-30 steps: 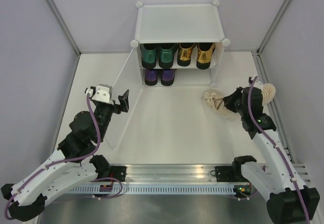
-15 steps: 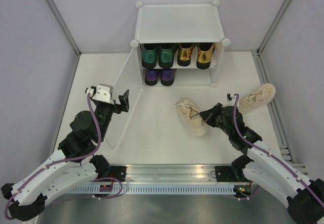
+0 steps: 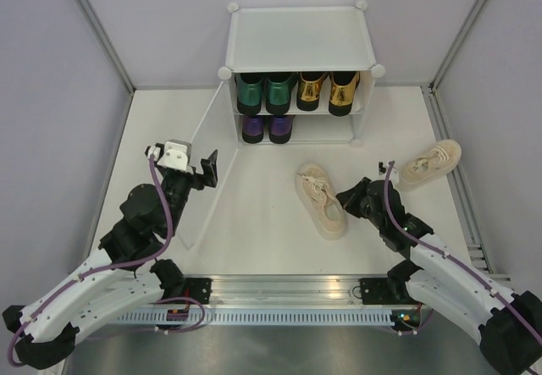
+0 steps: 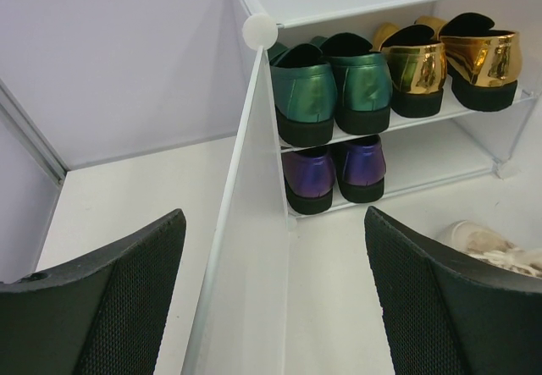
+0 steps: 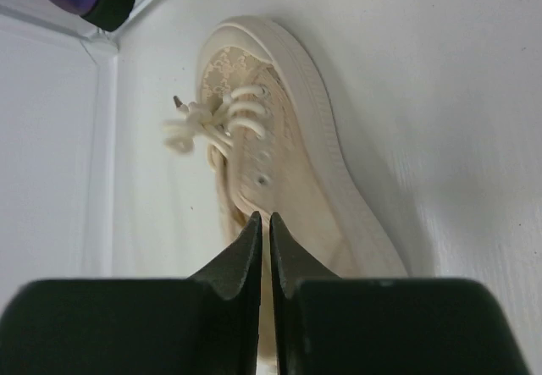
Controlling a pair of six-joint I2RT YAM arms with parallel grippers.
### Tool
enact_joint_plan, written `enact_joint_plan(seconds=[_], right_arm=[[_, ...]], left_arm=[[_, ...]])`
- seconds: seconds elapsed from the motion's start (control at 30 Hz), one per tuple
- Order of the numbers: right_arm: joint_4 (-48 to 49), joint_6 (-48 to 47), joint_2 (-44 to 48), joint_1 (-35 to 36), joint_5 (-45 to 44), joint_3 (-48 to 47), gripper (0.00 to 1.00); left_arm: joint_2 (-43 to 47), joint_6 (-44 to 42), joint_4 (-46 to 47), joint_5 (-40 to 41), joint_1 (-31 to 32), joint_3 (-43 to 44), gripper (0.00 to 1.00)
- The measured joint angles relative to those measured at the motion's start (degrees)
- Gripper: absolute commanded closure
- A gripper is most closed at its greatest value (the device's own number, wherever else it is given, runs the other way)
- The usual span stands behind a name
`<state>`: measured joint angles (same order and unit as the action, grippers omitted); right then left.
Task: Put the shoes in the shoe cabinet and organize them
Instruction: Place the shoe at the center of the board.
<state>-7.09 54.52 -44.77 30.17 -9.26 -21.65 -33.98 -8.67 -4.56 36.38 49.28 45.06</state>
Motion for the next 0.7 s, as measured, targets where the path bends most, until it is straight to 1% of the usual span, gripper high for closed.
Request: enact_joint_plan(seconds=[0.07, 0.17, 0.2, 0.27, 0.3, 0.33, 0.43, 0.6, 0.7], right_arm=[[0.1, -1.6, -1.0, 0.0, 1.5, 0.0, 0.91], [-0.5, -3.9, -3.4, 0.1, 4.3, -0.7, 0.78], [-0.7, -4.9, -4.1, 0.3, 5.1, -1.1, 0.69], [-1.3, -6.5, -5.0, 1.3, 6.3, -1.7, 0.60], [-1.7, -7.4, -5.0, 1.9, 6.7, -2.1, 0.52], [-2.1, -8.1, -4.6, 2.5, 6.7, -2.4, 0.48], [-4.5, -10.5, -1.5, 3.9, 6.2, -3.3, 0.42], [-9.2, -13.3, 5.0, 4.2, 3.7, -6.2, 0.39], [-13.0, -14.0, 5.6, 4.2, 1.0, -8.7, 0.35]], left_arm=[[-0.1, 0.0, 0.0, 0.0, 0.0, 0.0, 0.11], [-0.1, 0.0, 0.0, 0.0, 0.0, 0.0, 0.11], [-0.2, 0.0, 0.0, 0.0, 0.0, 0.0, 0.11], [-0.2, 0.0, 0.0, 0.0, 0.0, 0.0, 0.11], [-0.2, 0.0, 0.0, 0.0, 0.0, 0.0, 0.11], [-0.2, 0.0, 0.0, 0.0, 0.0, 0.0, 0.11], [-0.2, 0.0, 0.0, 0.0, 0.0, 0.0, 0.11], [-0.7, 0.0, 0.0, 0.0, 0.0, 0.0, 0.11], [-0.9, 0.0, 0.0, 0.0, 0.0, 0.0, 0.11]])
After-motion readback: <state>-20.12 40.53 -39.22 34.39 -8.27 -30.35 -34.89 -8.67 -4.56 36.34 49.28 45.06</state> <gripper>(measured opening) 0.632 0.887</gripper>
